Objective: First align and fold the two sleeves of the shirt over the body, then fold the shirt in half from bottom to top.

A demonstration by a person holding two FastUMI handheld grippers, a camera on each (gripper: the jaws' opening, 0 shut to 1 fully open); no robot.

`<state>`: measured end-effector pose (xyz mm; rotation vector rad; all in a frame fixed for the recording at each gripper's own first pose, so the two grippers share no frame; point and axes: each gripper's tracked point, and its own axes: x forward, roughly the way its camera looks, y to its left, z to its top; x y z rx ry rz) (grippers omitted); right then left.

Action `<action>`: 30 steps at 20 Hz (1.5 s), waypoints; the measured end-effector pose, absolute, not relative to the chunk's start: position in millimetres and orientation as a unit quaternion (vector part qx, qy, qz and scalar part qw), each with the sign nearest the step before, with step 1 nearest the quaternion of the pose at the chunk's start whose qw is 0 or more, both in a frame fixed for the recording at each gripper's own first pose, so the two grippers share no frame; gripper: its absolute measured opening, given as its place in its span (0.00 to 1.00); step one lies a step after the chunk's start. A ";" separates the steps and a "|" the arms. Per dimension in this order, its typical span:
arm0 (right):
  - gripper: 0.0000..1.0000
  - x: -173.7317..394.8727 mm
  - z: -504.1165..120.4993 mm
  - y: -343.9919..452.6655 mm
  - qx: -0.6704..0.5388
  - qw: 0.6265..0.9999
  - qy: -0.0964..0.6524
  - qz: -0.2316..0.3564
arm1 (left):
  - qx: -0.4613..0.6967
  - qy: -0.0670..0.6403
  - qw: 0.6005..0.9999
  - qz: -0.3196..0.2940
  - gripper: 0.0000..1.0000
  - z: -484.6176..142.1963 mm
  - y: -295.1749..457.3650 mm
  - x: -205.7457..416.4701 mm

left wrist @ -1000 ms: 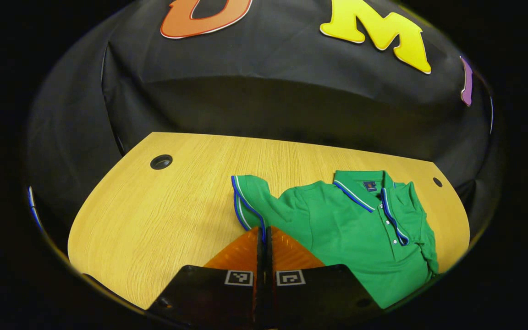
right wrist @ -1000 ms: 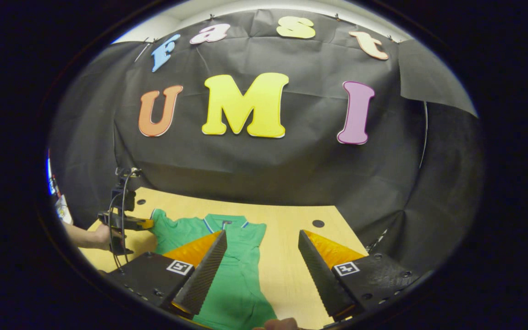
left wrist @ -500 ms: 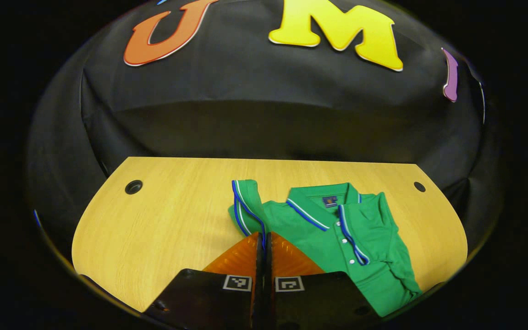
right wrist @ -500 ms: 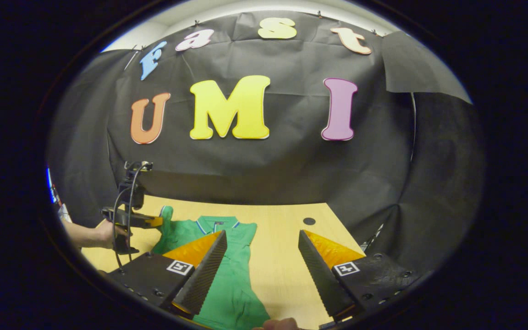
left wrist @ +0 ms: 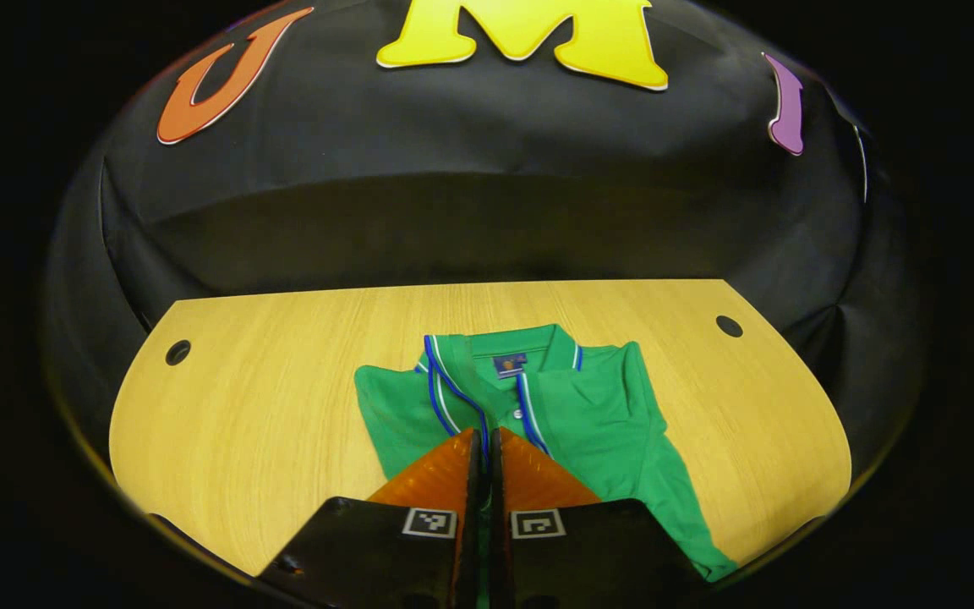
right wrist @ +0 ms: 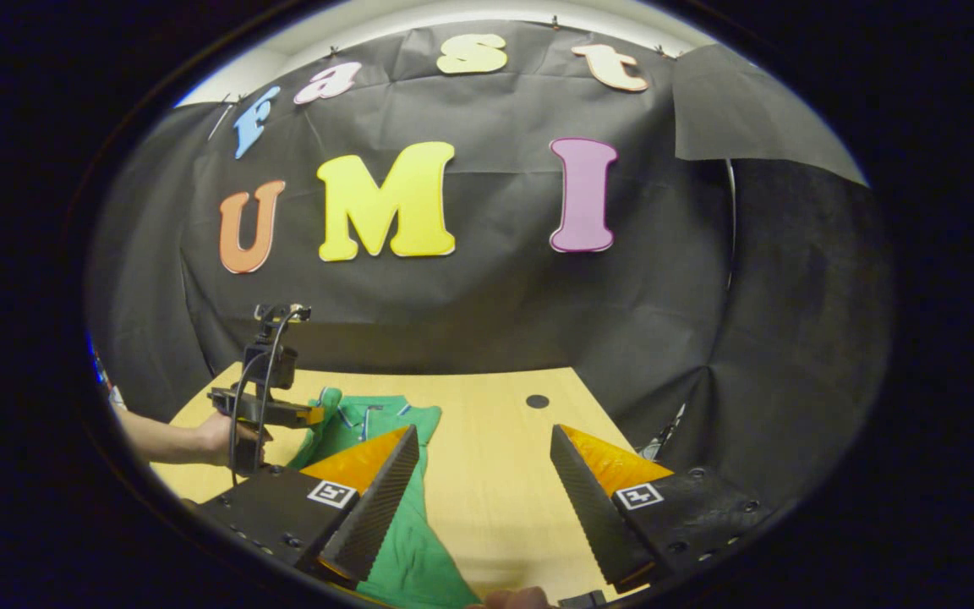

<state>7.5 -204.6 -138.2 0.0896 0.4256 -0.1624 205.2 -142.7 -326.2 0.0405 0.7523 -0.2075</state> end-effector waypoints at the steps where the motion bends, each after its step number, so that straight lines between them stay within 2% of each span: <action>1: 0.95 7.7 -139.2 -207.3 0.045 0.973 0.212 -0.081 | 0.017 0.365 0.925 -0.103 0.12 -324.9 -147.1 204.8; 3: 0.95 8.8 -140.6 -209.5 0.049 0.973 0.211 -0.078 | 0.010 0.355 0.929 -0.106 0.23 -316.7 -153.3 201.9; 8: 0.94 14.4 -139.0 -199.2 0.055 0.975 0.206 -0.058 | 0.012 0.311 0.947 -0.085 1.00 -277.8 -144.1 187.6; 17: 0.94 21.3 -140.0 -160.4 0.048 0.979 0.200 -0.005 | -0.012 0.230 0.971 -0.061 1.00 -186.3 -111.0 115.5; 23: 0.94 8.8 -149.9 -140.8 0.034 0.976 0.213 0.017 | 0.009 0.191 0.981 -0.038 1.00 -154.2 -73.0 59.0; 27: 0.94 -6.4 -163.3 -130.6 0.028 0.972 0.232 0.024 | -0.005 0.201 0.979 -0.032 1.00 -159.3 -61.9 23.6; 30: 0.96 -26.1 -188.8 -129.9 0.017 0.963 0.268 0.027 | -0.007 0.237 0.971 -0.031 1.00 -184.7 -46.3 -7.0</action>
